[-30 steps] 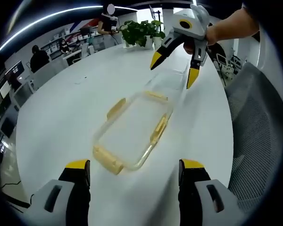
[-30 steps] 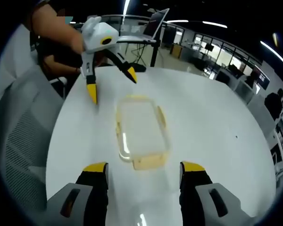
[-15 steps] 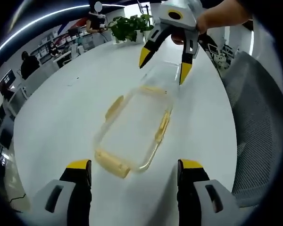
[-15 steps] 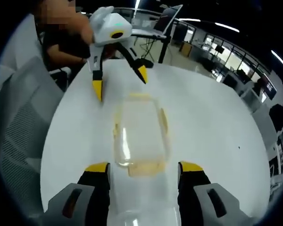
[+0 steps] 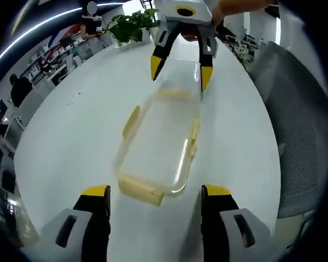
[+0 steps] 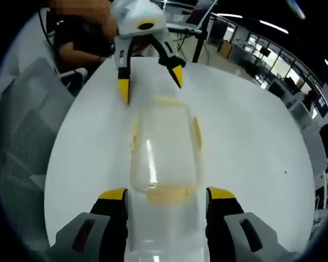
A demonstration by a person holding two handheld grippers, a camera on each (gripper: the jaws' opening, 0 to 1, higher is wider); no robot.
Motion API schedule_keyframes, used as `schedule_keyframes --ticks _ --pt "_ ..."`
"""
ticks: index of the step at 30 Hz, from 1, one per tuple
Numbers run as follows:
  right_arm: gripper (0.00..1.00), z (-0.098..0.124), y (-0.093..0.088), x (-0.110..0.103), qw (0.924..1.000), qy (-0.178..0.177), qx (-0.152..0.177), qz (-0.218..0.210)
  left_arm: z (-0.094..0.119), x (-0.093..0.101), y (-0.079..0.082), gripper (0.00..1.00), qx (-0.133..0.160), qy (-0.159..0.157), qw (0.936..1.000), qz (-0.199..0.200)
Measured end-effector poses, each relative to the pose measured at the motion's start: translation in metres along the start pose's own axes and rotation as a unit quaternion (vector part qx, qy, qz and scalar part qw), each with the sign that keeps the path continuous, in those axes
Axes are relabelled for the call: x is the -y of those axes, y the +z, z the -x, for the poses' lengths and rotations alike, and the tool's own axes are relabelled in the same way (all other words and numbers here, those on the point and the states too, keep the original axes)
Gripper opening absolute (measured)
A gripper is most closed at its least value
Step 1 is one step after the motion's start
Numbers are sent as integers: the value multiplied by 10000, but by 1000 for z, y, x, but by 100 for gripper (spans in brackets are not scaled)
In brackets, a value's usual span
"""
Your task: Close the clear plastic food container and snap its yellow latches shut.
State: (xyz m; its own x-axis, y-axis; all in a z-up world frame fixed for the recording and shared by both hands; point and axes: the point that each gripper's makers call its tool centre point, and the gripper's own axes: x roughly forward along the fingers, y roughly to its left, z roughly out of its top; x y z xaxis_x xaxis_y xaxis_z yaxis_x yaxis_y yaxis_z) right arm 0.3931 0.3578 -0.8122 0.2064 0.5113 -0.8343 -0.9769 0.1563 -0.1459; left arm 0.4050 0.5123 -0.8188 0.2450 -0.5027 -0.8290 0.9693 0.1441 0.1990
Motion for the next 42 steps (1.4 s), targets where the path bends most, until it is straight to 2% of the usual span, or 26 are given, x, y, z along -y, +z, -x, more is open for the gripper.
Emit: schedule_keyframes --ticks 11,18,32,34,39,41,42 --pt "56 -10 -4 3 9997 120 -179 -82 -6 -6 -6 62 -252 -273 9980 -516" --pt "56 -15 -8 6 9992 199 -255 -222 -10 -10 -6 58 -333 -420 9962 -692" --pt "53 -22 -19 8 9980 383 -424 -275 -18 -12 -7 53 -370 -711 9936 -802" --pt "53 -23 -19 8 9979 410 -420 -261 -18 -10 -7 50 -378 -831 9928 -779" --pt "50 -24 -21 6 9974 492 -476 -240 -18 -10 -6 46 -381 -906 9911 -893" --pt "49 -24 -21 6 9970 526 -487 -275 -19 -10 -7 39 -412 -934 9905 -920" --pt "47 -24 -21 3 9965 605 -490 -292 -19 -10 -7 39 -429 -954 9905 -888"
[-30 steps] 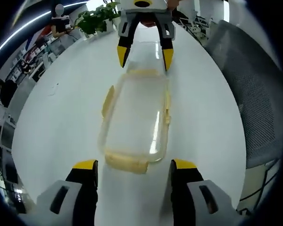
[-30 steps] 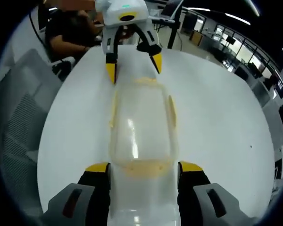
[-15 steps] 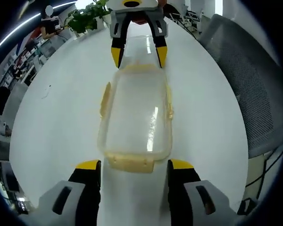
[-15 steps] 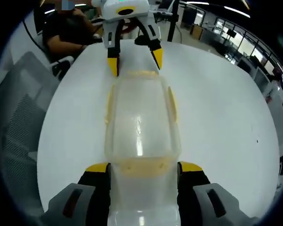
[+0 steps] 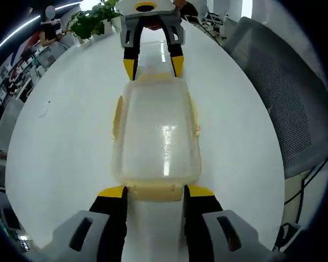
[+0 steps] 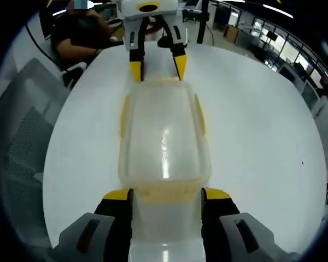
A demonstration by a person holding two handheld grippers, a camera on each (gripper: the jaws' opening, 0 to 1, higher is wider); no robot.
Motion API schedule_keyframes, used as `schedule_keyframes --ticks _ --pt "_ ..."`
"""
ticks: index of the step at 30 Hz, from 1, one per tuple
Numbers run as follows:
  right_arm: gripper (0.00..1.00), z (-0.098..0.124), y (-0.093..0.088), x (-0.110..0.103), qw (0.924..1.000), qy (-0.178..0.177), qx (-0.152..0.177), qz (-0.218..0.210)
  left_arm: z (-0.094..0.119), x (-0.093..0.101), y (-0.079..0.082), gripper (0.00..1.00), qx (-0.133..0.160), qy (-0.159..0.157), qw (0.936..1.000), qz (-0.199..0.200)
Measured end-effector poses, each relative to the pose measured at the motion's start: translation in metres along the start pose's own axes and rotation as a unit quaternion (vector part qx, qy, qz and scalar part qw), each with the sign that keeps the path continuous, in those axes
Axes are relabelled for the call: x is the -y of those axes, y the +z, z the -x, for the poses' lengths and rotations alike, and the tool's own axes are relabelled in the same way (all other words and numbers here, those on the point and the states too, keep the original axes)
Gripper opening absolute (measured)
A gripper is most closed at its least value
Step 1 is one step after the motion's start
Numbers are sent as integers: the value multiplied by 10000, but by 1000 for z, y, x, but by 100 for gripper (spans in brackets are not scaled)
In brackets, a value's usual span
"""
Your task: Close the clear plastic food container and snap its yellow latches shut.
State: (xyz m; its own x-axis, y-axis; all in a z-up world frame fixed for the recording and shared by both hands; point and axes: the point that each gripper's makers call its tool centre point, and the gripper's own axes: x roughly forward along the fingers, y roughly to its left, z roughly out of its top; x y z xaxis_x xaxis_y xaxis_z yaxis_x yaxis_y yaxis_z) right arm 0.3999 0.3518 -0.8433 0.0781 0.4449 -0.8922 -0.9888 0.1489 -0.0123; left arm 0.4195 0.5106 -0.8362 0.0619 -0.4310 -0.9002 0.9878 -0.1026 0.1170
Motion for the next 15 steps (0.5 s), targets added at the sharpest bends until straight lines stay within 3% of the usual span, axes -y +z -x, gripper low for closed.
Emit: schedule_keyframes --ticks 4,15 --pt "40 0 0 -3 9999 88 -37 85 0 0 0 39 -44 -47 10000 -32" --pt "39 0 0 -4 9999 69 -23 98 -1 0 0 39 -93 -74 9999 12"
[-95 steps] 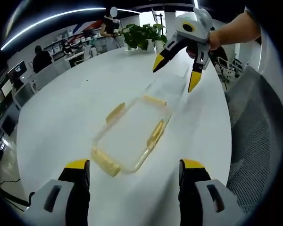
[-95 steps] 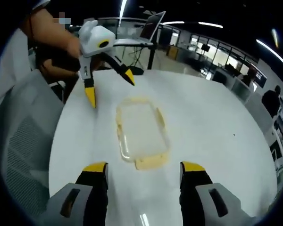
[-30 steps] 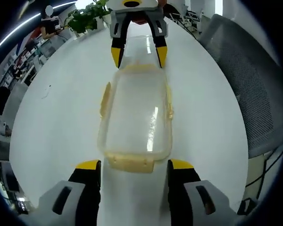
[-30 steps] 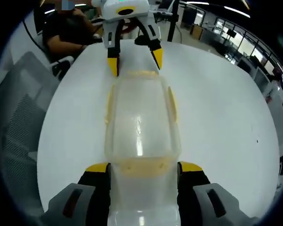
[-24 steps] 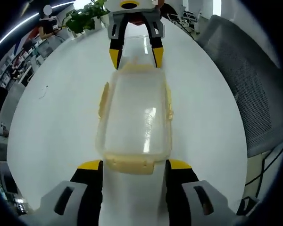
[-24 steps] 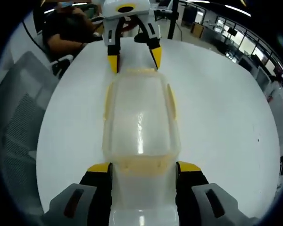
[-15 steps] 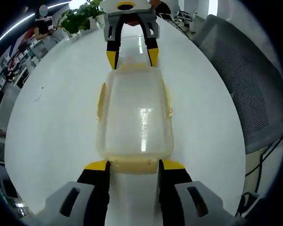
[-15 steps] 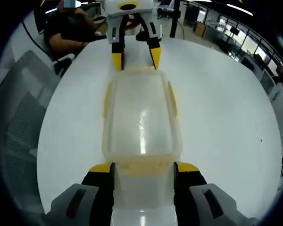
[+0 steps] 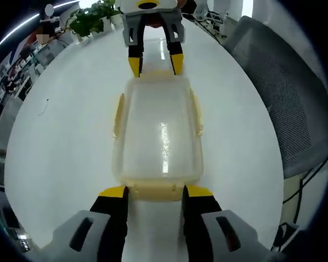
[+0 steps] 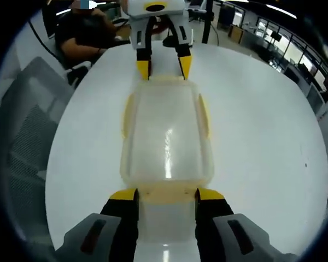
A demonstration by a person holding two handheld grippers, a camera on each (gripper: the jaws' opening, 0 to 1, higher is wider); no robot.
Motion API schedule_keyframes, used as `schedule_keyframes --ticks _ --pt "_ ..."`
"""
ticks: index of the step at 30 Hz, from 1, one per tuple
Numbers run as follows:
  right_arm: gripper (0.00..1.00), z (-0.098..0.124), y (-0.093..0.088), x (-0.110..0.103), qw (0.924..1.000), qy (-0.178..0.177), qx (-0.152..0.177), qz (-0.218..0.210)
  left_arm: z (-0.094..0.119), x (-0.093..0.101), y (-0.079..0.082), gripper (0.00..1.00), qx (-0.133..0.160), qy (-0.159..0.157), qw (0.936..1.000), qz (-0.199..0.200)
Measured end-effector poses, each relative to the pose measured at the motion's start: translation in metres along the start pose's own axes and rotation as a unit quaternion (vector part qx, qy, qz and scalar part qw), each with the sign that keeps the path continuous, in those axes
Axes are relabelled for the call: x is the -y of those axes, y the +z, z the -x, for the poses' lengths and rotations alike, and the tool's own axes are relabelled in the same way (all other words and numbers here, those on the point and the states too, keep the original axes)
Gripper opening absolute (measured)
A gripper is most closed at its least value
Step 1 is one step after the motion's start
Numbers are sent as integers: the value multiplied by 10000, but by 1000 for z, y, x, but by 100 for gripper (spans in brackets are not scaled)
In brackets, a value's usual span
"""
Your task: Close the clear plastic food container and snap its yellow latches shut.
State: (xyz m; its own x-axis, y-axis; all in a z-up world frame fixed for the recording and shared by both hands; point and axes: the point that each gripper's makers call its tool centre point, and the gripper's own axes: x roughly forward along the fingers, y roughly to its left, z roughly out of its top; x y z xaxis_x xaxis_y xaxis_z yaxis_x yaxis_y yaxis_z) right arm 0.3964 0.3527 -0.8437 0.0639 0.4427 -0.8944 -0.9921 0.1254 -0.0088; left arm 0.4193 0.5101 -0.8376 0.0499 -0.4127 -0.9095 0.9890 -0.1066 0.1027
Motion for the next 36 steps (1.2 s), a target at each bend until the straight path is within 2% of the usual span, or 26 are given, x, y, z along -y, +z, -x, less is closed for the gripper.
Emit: schedule_keyframes --ticks 7,12,18,25,36 --pt "39 -1 1 0 9999 -6 -125 -42 -1 1 -1 38 7 -39 10000 -17" --pt "39 0 0 0 9999 0 -75 -79 1 1 -1 38 77 66 9999 134" --pt "38 -1 0 1 9999 -5 -38 -96 2 1 -2 37 100 181 9997 140" --pt "38 4 7 5 9999 -86 44 -29 3 -1 -4 37 -102 225 9995 204" --pt "38 21 18 5 9997 -111 132 167 26 3 1 37 -68 358 9989 303"
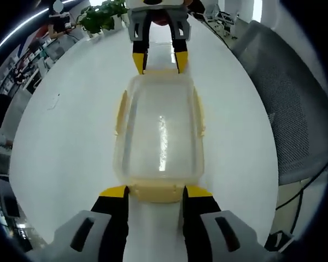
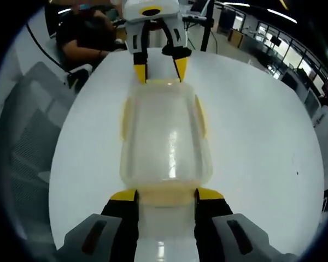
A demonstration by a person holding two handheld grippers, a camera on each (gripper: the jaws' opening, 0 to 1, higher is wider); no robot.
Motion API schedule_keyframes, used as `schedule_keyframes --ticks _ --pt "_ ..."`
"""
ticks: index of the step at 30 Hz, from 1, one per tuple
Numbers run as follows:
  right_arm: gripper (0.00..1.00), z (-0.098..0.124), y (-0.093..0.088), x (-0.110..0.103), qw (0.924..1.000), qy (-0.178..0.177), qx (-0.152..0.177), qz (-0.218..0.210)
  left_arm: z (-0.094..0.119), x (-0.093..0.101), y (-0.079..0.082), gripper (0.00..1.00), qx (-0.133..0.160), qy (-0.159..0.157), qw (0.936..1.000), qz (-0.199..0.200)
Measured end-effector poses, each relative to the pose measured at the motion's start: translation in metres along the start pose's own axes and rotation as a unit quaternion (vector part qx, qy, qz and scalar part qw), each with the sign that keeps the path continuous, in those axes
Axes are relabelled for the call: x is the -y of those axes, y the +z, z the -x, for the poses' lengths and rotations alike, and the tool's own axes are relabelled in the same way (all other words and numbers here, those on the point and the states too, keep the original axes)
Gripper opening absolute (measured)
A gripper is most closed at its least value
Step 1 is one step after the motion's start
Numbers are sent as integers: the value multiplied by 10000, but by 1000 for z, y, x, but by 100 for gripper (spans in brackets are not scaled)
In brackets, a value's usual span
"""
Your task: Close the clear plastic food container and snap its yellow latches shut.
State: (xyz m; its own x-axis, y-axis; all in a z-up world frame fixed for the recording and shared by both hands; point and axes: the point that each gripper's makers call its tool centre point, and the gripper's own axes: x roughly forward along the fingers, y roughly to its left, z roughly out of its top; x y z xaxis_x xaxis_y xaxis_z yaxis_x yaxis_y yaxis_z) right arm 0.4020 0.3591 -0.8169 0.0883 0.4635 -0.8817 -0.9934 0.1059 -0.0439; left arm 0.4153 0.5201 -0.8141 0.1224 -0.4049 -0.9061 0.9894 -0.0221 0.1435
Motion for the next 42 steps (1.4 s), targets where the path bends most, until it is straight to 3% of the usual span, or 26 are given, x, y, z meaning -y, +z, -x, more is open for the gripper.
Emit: schedule_keyframes --ticks 12,35,42 --pt "38 23 -1 -1 10000 -48 -10 77 11 0 18 38 116 99 9999 -44" --pt "38 70 -20 -1 9996 -171 -142 161 30 3 70 38 414 233 9988 -70" --pt "38 78 -26 -6 9996 -167 -162 136 31 6 77 38 409 243 9988 -96"
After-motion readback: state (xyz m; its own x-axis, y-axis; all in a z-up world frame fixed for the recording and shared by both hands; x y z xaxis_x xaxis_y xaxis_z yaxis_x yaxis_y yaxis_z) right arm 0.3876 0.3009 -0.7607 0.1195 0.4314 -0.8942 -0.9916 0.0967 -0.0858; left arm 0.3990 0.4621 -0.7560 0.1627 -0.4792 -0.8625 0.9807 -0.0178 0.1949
